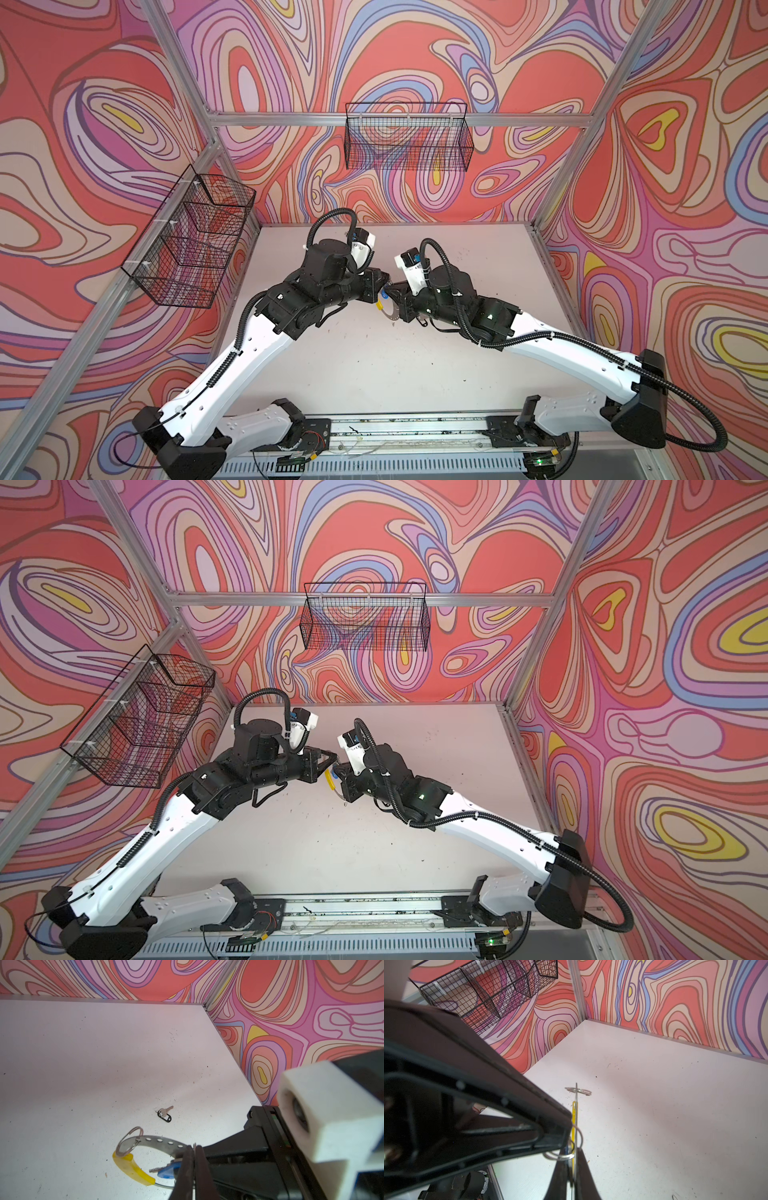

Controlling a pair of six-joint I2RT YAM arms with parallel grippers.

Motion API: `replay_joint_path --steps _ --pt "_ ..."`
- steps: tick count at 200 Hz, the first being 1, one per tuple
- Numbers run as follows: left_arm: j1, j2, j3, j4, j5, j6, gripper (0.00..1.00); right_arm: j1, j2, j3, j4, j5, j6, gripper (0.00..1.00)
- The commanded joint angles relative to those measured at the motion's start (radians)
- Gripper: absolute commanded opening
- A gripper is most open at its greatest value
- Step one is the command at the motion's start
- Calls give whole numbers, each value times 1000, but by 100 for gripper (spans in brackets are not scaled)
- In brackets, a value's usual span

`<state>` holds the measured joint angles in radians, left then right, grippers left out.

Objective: Put the keys on the keyring

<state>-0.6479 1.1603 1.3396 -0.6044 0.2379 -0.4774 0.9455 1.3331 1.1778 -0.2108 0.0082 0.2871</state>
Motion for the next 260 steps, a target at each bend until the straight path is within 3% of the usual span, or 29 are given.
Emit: replay_joint_path --steps 1,11,28,90,148,178,208,235,260 --pt "-1 13 73 -58 -42 18 0 0 8 22 -35 -10 -11 33" --pt "-1 28 101 -90 -67 9 0 1 -2 21 -31 -29 -12 50" --pt "-5 52 138 -120 -113 -17 0 0 -8 46 -35 -68 -12 63" --pt "-42 114 238 -149 -174 -38 0 1 48 156 -75 20 -28 65" --pt "-55 85 225 -149 -194 -71 0 0 66 195 -79 151 -12 53" --pt "-56 80 218 -153 -182 -75 0 0 55 176 -37 154 -12 47" --pt "-56 61 214 -155 -183 -78 0 -1 43 157 -50 193 -6 34" --pt "-56 56 214 -163 -180 -80 0 -1 36 145 -76 203 4 17" --pt "-56 56 214 -167 -176 -81 0 -1 26 139 -88 212 12 11"
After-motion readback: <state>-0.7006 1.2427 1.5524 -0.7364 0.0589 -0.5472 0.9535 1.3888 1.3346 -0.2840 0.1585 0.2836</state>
